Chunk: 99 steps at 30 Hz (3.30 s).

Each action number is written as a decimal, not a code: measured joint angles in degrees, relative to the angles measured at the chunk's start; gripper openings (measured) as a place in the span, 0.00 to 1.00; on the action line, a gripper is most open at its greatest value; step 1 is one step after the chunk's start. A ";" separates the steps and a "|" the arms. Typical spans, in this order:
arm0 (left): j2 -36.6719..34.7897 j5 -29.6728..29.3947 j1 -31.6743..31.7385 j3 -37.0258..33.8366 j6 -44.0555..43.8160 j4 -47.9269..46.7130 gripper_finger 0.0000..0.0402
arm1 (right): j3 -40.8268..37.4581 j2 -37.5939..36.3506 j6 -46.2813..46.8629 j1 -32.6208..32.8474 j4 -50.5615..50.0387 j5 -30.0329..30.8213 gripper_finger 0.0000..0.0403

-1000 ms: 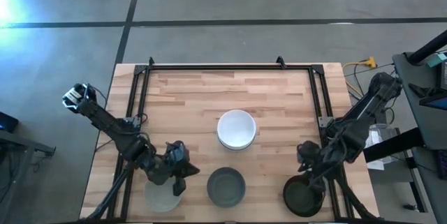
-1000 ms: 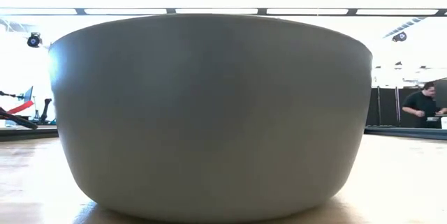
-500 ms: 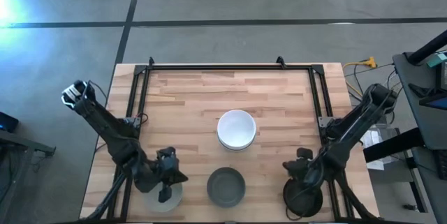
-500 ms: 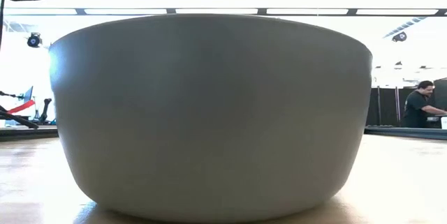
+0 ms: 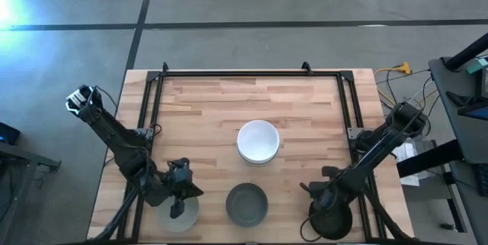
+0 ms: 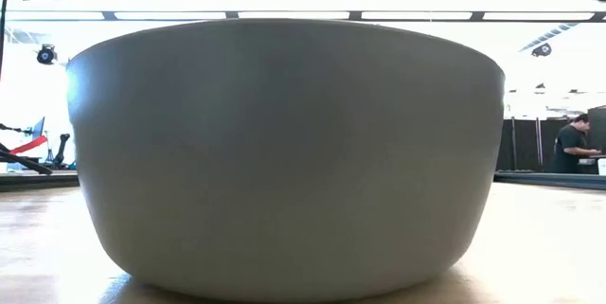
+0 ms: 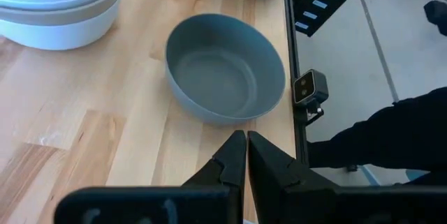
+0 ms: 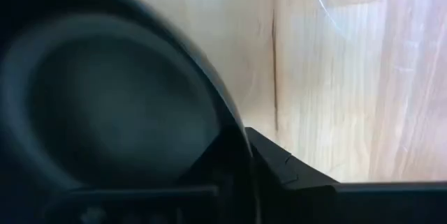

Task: Nest bowls inside each other
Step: Stack the black bowl on top of the white bowl

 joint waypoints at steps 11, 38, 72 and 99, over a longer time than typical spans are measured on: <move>0.03 -0.32 0.02 -0.02 0.43 -0.06 0.00 | -0.02 -18.79 3.08 -10.41 3.85 0.42 0.02; 0.03 -4.57 0.09 -0.02 1.58 -0.11 0.00 | 40.32 6.09 -28.70 -63.69 -24.92 -8.50 0.02; 0.03 -7.64 0.42 -0.59 2.84 2.29 0.00 | 62.82 23.88 -37.92 -65.45 -32.35 -10.39 0.02; 0.03 -5.88 0.50 -2.08 4.43 3.17 0.00 | 52.38 20.83 -33.76 -58.70 -30.41 -8.25 0.02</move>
